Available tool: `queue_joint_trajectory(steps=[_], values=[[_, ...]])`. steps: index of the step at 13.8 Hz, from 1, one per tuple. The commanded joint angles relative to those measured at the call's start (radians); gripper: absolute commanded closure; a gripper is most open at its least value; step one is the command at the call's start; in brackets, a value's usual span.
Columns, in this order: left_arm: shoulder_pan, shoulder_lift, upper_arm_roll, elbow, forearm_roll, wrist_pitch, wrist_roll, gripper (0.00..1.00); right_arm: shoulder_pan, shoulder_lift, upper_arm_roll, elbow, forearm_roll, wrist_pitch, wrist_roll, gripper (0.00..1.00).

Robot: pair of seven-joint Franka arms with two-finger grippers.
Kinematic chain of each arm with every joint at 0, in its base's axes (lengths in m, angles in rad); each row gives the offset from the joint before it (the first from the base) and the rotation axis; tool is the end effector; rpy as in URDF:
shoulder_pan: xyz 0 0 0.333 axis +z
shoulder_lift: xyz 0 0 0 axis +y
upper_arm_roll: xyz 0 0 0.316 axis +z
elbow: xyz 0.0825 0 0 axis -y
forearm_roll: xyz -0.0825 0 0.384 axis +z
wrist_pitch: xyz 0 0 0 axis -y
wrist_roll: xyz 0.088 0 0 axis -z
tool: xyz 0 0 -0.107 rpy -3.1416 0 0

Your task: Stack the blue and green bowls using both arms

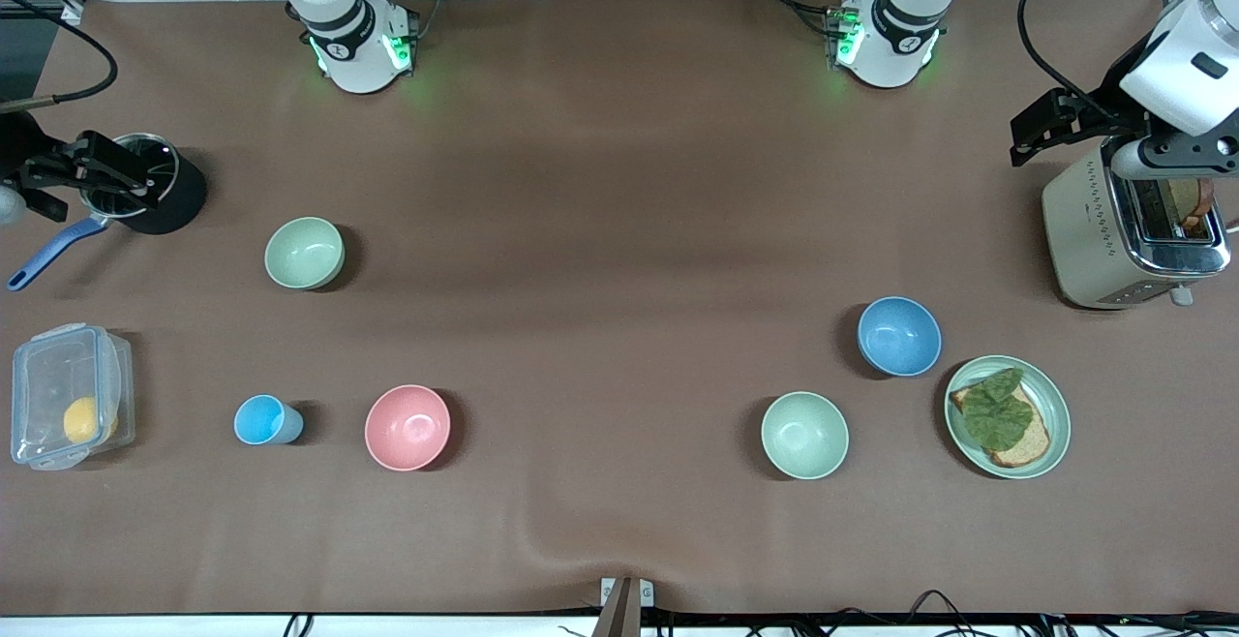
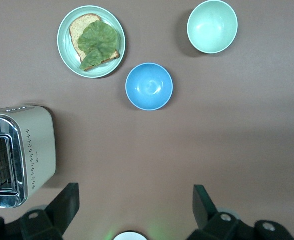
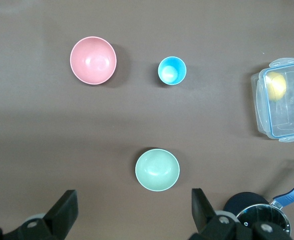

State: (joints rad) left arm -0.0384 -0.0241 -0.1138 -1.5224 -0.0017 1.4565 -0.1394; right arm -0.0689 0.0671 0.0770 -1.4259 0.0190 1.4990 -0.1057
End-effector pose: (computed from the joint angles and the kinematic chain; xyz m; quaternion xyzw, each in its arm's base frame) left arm 0.5290 -0.0822 0.6503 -0.9998 0.0064 0.0207 0.0036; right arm 0.5685 0.0050 0.6485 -0.9983 -0.0575 -0.0037 0.0119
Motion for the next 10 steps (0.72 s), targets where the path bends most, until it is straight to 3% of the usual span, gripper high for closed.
queue_joint_trajectory(steps=[1,10], values=[[0.006,-0.011,0.003,-0.015,-0.004,0.018,0.043,0.00,-0.006,-0.016,0.010,-0.010,-0.008,0.006,-0.006,0.00],[0.006,-0.014,0.000,-0.030,0.020,0.019,0.067,0.00,-0.008,-0.010,0.009,-0.010,-0.008,0.003,-0.008,0.00]])
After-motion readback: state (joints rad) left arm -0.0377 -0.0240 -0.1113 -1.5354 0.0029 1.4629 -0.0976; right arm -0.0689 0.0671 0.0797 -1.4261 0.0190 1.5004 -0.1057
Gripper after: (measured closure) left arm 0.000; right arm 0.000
